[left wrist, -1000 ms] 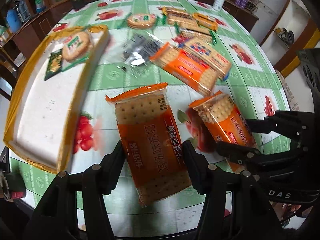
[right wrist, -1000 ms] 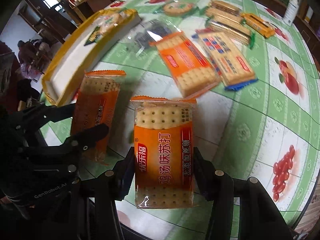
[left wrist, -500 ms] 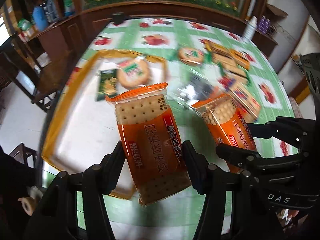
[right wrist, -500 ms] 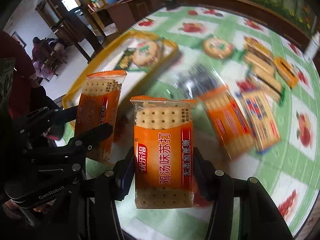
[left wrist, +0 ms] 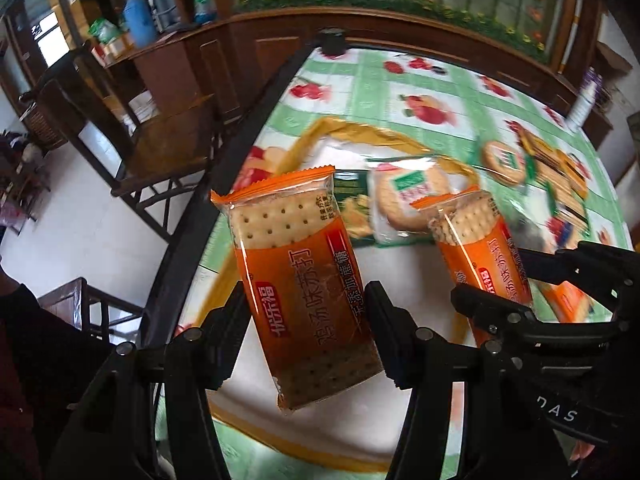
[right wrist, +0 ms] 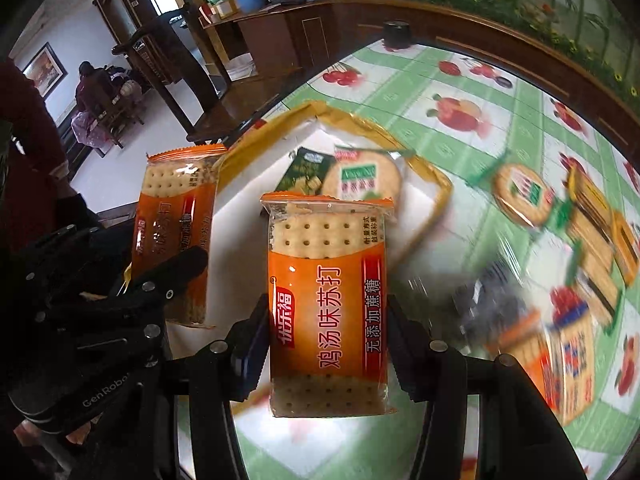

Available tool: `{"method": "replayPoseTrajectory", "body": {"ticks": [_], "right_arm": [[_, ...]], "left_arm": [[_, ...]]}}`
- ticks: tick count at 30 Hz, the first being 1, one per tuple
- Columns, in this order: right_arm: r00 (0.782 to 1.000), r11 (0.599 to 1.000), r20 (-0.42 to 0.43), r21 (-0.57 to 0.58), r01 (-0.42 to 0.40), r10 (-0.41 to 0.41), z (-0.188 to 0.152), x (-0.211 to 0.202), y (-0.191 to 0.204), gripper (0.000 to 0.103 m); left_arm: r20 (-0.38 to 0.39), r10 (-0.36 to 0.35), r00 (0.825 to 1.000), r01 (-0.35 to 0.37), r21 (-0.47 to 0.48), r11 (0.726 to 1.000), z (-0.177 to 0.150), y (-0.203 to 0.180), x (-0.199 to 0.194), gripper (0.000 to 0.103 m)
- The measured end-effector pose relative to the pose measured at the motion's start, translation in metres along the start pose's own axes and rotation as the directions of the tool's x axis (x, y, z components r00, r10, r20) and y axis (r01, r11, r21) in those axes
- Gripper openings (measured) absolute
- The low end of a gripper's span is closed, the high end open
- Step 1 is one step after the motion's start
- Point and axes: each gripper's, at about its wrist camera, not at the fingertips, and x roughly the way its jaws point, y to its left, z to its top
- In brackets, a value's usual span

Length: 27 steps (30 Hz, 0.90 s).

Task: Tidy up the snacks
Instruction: 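Release the orange pack into the tray with left tool while right releases its pack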

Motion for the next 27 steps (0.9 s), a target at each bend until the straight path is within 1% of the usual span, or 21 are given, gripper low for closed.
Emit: {"method": "replayPoseTrajectory", "body": {"ticks": [4,6,13,18,20,23,25,27], "right_arm": [[1.0,1.0,-0.008,-0.006,0.02,-0.02,0.017,0.022,0.008,0.054],[0.999,1.0,-0.013,-0.008,0.029,-0.03,0.022,0.03,0.011,0.054],[0.998,0.998,-0.035,-0.019,0.055,-0.056,0.032,0.053,0.013,0.055],[0.997,0.999,-0.052,-0.01,0.051,-0.051,0.033,0.061,0.009,0.057],[0.998,0.999,-0.045,-0.009,0.051,-0.051,0.033,0.06,0.009,0.057],[0.996,0.998,-0.063,-0.009,0.055,-0.056,0.033,0.062,0.008,0.058],[0.997,0.999,-0.072,0.002,0.039,-0.039,0.032,0.062,0.006,0.06],[0.997,0.999,-0.081,0.038,-0.012,0.015,0.031,0.06,0.002,0.06]], "left_arm": [[-0.029,0.028,0.999,-0.029,-0.026,0.999,0.006,0.012,0.018,0.057],[-0.056,0.032,0.998,-0.034,-0.041,0.999,0.009,0.017,0.028,0.057],[-0.123,-0.001,0.992,-0.008,-0.075,0.997,0.011,0.023,0.047,0.057],[-0.142,-0.01,0.99,0.0,-0.072,0.997,0.012,0.022,0.05,0.055],[-0.159,-0.015,0.987,0.003,-0.072,0.997,0.013,0.022,0.052,0.055],[-0.162,-0.003,0.987,-0.007,-0.064,0.998,0.012,0.02,0.049,0.055],[-0.148,0.007,0.989,-0.017,-0.068,0.998,0.013,0.021,0.044,0.055],[-0.131,0.015,0.991,-0.024,-0.069,0.997,0.014,0.022,0.037,0.056]]}}
